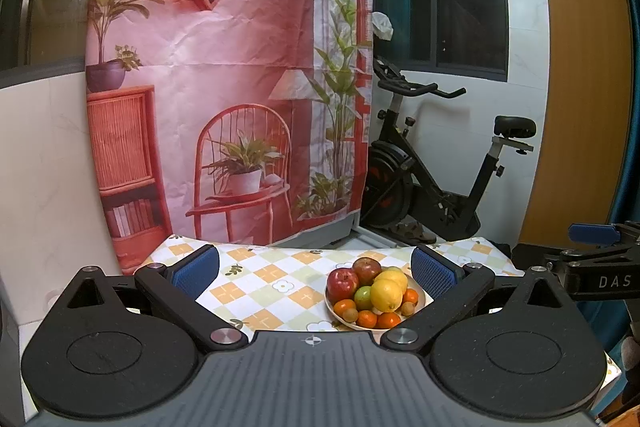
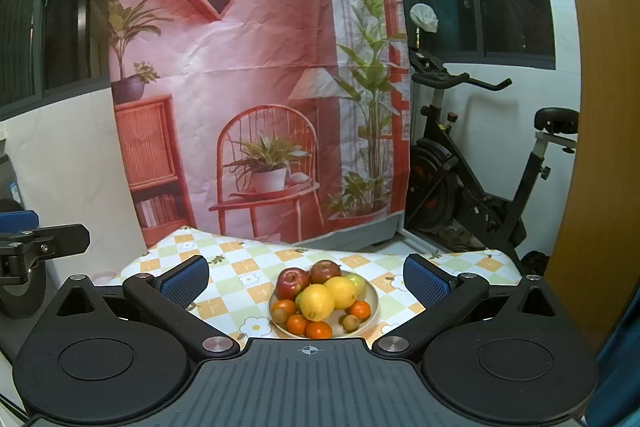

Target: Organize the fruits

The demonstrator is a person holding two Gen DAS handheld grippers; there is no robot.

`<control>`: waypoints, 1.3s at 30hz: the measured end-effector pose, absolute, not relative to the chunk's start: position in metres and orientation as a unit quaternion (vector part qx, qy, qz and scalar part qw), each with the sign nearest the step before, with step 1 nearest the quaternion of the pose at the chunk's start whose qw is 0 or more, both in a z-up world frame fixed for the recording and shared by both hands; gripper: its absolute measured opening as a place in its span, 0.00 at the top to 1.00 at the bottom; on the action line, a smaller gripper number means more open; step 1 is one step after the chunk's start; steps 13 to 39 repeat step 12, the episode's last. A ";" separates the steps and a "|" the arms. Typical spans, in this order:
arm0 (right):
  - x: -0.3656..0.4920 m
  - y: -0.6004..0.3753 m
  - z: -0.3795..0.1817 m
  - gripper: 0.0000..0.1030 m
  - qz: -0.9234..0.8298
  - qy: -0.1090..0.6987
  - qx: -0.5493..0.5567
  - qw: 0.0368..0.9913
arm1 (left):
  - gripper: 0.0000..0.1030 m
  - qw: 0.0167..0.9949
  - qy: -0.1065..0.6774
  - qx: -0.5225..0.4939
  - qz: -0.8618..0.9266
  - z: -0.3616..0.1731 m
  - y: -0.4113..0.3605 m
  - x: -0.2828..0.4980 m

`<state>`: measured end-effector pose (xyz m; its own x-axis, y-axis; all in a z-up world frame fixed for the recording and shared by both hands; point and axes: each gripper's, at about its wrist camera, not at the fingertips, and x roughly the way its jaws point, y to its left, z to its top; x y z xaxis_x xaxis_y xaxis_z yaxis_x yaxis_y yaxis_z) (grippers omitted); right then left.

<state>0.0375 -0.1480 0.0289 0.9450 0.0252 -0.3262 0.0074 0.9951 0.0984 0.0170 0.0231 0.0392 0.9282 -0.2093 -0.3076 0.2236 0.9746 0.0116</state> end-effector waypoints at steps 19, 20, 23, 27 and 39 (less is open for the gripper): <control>0.037 -0.147 0.028 0.00 0.005 0.166 0.048 0.985 | 0.00 0.982 0.153 0.018 -0.108 0.036 0.024 0.017; 0.037 -0.147 0.028 0.00 0.005 0.166 0.048 0.985 | 0.00 0.982 0.153 0.018 -0.108 0.036 0.024 0.017; 0.037 -0.147 0.028 0.00 0.005 0.166 0.048 0.985 | 0.00 0.982 0.153 0.018 -0.108 0.036 0.024 0.017; 0.037 -0.147 0.028 0.00 0.005 0.166 0.048 0.985 | 0.00 0.982 0.153 0.018 -0.108 0.036 0.024 0.017; 0.037 -0.147 0.028 0.00 0.005 0.166 0.048 0.985 | 0.00 0.982 0.153 0.018 -0.108 0.036 0.024 0.017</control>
